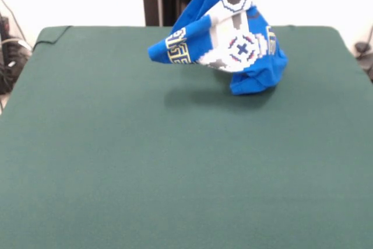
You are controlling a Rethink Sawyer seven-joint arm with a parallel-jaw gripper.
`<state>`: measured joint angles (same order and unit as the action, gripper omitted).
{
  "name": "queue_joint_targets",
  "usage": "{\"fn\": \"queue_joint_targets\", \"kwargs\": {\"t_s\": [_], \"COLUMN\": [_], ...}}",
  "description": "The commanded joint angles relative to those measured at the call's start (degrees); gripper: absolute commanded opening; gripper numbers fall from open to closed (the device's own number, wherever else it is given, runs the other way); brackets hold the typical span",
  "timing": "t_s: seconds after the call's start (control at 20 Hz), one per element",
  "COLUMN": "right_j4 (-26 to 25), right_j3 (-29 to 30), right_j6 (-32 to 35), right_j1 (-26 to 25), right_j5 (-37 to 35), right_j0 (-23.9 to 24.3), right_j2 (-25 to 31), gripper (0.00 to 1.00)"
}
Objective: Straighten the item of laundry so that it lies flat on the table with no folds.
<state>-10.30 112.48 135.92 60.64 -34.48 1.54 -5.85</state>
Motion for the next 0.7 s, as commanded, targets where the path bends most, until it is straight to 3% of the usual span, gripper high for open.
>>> {"fn": "queue_joint_targets", "kwargs": {"t_s": [0.05,0.7], "right_j4": [2.86,2.74], "right_j3": [-0.62,-1.04], "right_j6": [8.7,9.53], "right_j1": [-3.82,-4.3], "right_j5": [-3.13,-2.0], "right_j0": [-0.61,-3.04], "right_j2": [0.38,-1.77], "gripper": [0.0,0.0]}}
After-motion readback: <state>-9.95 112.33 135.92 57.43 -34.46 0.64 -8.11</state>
